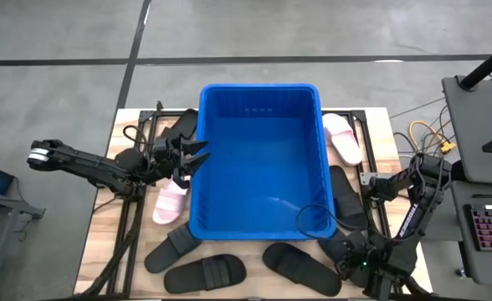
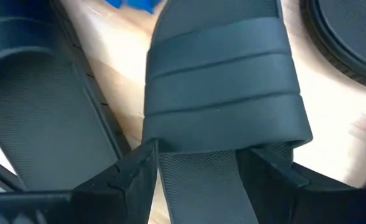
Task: Pick and place slides into bin
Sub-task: Put the black slide into the blue bin
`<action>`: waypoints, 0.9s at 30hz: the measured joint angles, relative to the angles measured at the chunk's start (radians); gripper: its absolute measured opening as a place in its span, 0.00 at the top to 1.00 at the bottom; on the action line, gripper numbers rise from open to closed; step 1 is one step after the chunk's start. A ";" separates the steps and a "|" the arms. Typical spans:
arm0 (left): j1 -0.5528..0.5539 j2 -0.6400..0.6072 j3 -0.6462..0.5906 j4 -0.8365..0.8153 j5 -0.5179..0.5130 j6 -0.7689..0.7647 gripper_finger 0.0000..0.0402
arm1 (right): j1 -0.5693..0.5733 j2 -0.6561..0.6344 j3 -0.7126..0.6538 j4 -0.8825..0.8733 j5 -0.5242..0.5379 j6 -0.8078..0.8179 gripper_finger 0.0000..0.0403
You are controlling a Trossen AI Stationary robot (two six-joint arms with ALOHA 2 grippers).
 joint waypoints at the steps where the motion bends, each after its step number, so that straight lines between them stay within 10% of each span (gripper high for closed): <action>1: 0.000 0.000 0.000 0.000 0.000 0.000 0.46 | -0.002 0.000 0.000 -0.001 0.001 -0.002 0.49; 27: 0.000 0.000 0.001 0.000 0.000 -0.028 0.46 | -0.064 0.002 -0.015 -0.024 0.216 -0.010 0.61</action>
